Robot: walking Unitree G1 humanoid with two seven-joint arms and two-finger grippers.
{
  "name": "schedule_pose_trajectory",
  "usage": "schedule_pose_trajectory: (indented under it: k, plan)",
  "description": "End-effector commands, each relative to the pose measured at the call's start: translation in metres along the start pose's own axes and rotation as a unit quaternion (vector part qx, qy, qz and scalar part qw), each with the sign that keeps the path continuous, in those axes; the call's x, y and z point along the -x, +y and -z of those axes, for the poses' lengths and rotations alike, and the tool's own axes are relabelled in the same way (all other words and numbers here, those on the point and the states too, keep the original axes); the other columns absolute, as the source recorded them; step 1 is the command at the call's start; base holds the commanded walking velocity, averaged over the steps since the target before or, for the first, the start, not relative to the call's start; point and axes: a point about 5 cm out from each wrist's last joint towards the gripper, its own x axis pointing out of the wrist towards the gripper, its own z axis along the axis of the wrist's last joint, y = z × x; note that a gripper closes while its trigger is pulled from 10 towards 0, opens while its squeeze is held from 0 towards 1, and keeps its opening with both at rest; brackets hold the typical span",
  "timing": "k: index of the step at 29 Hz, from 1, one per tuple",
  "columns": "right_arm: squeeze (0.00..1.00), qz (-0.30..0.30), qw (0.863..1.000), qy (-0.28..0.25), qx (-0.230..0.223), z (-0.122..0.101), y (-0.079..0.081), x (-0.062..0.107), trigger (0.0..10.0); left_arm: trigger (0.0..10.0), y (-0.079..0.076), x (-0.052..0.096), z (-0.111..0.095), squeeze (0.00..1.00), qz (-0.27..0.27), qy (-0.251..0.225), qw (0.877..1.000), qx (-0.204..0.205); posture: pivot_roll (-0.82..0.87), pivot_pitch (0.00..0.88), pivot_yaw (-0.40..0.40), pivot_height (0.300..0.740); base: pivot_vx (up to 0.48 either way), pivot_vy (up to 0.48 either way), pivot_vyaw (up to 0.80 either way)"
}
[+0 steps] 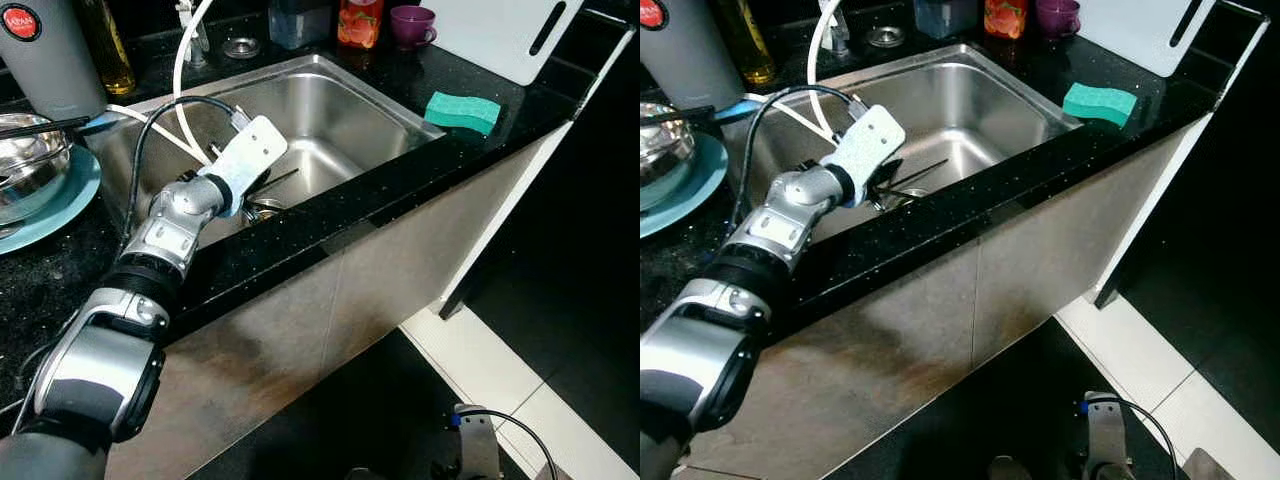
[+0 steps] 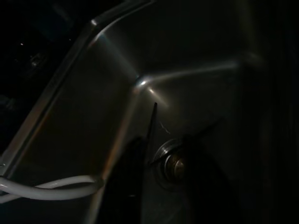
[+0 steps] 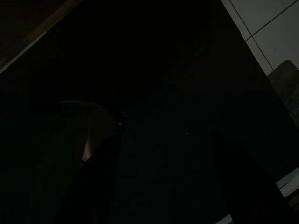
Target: Kitchen organization
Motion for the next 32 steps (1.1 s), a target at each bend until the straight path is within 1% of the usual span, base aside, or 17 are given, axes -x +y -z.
schedule_pose_trajectory:
  k: [1,4,5,6,7,9,10,11,14,15,16,21,23,24,25,29,32]
  plan:
    - [0.00,-0.002,1.000,0.011,0.001,0.009,0.001,0.002,10.0,10.0,0.003,-0.001,-0.009,1.00,-0.009,-0.021,1.000,0.009,-0.03,0.134,0.033,0.740,0.000,0.000,0.00]
    - [0.00,-0.003,1.000,0.010,0.000,0.008,0.001,0.002,10.0,10.0,0.008,0.001,-0.018,1.00,-0.016,-0.048,0.998,0.027,-0.03,0.132,0.033,0.740,0.000,0.000,0.00]
    - [0.00,-0.005,1.000,0.007,-0.003,0.008,0.002,0.002,10.0,10.0,0.010,0.005,-0.025,0.00,-0.010,-0.082,0.994,0.066,-0.03,0.131,0.033,0.740,0.000,0.000,0.00]
    - [0.00,-0.005,1.000,0.007,-0.003,0.008,0.002,0.002,10.0,10.0,0.010,0.005,-0.025,0.00,-0.010,-0.082,0.994,0.066,-0.03,0.131,0.033,0.740,0.000,0.000,0.00]
    - [0.00,-0.007,1.000,0.004,-0.006,0.008,0.002,0.002,10.0,10.0,0.009,0.009,-0.031,0.00,0.002,-0.120,0.987,0.104,-0.03,0.130,0.033,0.740,0.000,0.000,0.00]
    - [0.00,-0.008,1.000,0.004,-0.007,0.008,0.002,0.002,10.0,10.0,0.006,0.014,-0.036,0.00,0.024,-0.153,0.978,0.138,-0.03,0.128,0.031,0.740,0.000,0.000,0.00]
    - [0.00,-0.008,1.000,0.004,-0.006,0.008,0.002,0.002,10.0,10.0,0.000,0.023,-0.046,0.00,0.066,-0.211,0.957,0.189,-0.03,0.128,0.031,0.740,0.000,0.000,0.00]
    - [0.00,-0.008,1.000,0.004,-0.006,0.008,0.002,0.002,10.0,10.0,0.000,0.023,-0.046,0.00,0.066,-0.211,0.957,0.189,-0.03,0.128,0.031,0.740,0.000,0.000,0.00]
    - [0.00,-0.010,1.000,0.003,-0.003,0.007,0.002,0.001,10.0,10.0,-0.010,0.041,-0.057,0.00,0.123,-0.277,0.921,0.244,-0.01,0.128,0.027,0.740,0.000,0.000,0.00]
    - [0.00,-0.011,1.000,0.003,-0.003,0.007,0.002,0.001,10.0,10.0,-0.012,0.046,-0.059,0.00,0.132,-0.291,0.912,0.256,-0.01,0.128,0.027,0.740,0.000,0.000,0.00]
    - [0.00,-0.011,1.000,0.003,-0.003,0.007,0.002,0.001,10.0,10.0,-0.012,0.046,-0.059,0.00,0.132,-0.291,0.912,0.256,-0.01,0.128,0.027,0.740,0.000,0.000,0.00]
    - [0.00,-0.017,1.000,-0.001,-0.008,0.006,0.002,0.002,10.0,10.0,-0.035,0.084,-0.076,0.00,0.244,-0.370,0.844,0.301,0.00,0.122,0.018,0.740,0.000,0.000,0.00]
    - [0.00,-0.019,1.000,-0.001,-0.008,0.006,0.002,0.002,10.0,10.0,-0.044,0.095,-0.077,0.00,0.285,-0.380,0.823,0.313,0.00,0.120,0.012,0.740,0.000,0.000,0.00]
    - [0.00,-0.019,1.000,-0.001,-0.008,0.006,0.002,0.002,10.0,10.0,-0.044,0.095,-0.077,0.00,0.285,-0.380,0.823,0.313,0.00,0.120,0.012,0.740,0.000,0.000,0.00]
    - [0.00,-0.021,1.000,-0.001,-0.007,0.006,0.002,0.002,10.0,10.0,-0.053,0.102,-0.075,0.00,0.317,-0.381,0.811,0.310,0.00,0.121,0.010,0.740,0.000,0.000,0.00]
    - [0.00,-0.027,1.000,-0.002,-0.008,0.006,0.002,0.002,10.0,10.0,-0.082,0.135,-0.070,0.00,0.434,-0.377,0.752,0.323,0.00,0.121,0.007,0.740,0.000,0.000,0.00]
    - [0.00,-0.028,1.000,-0.003,-0.009,0.006,0.001,0.002,10.0,10.0,-0.100,0.149,-0.063,0.00,0.485,-0.351,0.731,0.328,0.00,0.123,0.007,0.740,0.000,0.000,0.00]
